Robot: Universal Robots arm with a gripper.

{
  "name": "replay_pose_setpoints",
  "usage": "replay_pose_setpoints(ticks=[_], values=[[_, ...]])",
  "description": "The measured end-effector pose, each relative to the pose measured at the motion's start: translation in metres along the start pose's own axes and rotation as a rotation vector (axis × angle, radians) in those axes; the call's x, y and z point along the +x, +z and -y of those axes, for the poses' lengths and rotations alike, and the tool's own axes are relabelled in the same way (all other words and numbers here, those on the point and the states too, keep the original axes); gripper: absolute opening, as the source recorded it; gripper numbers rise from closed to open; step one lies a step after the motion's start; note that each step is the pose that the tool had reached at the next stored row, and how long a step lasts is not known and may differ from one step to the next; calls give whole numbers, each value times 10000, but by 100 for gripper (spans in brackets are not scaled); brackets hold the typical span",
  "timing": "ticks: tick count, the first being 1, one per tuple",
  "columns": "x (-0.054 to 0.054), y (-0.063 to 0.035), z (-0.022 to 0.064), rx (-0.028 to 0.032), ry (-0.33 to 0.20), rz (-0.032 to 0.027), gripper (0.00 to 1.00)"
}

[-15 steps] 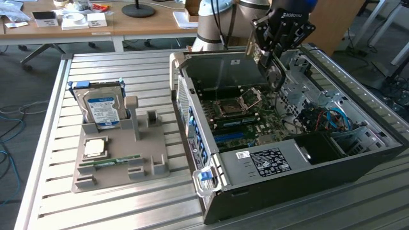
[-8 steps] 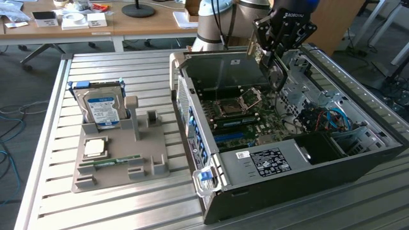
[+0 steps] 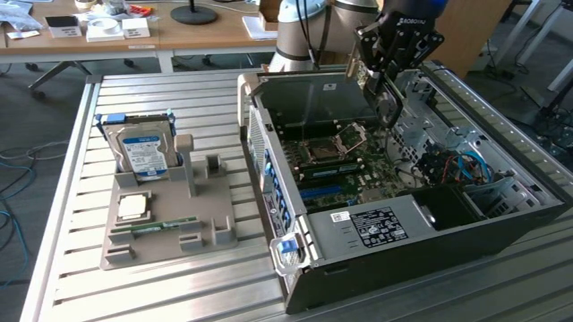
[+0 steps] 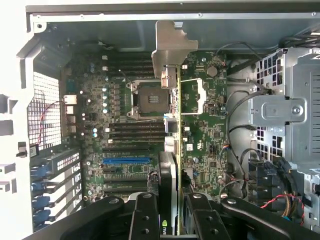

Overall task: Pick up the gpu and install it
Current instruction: 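Pick up the gpu and move the gpu toward the slot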

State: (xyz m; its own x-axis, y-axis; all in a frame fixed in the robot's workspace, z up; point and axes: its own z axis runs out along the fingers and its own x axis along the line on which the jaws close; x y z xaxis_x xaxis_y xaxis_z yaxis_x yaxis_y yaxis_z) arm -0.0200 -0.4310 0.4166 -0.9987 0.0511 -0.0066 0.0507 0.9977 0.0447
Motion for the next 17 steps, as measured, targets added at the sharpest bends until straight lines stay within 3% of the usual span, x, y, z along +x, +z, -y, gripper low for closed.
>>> replay_pose_setpoints(ticks=[6,17], values=[[-124,3,-6,0,1,0,27],[-452,13,-23,-1,2,0,27]])
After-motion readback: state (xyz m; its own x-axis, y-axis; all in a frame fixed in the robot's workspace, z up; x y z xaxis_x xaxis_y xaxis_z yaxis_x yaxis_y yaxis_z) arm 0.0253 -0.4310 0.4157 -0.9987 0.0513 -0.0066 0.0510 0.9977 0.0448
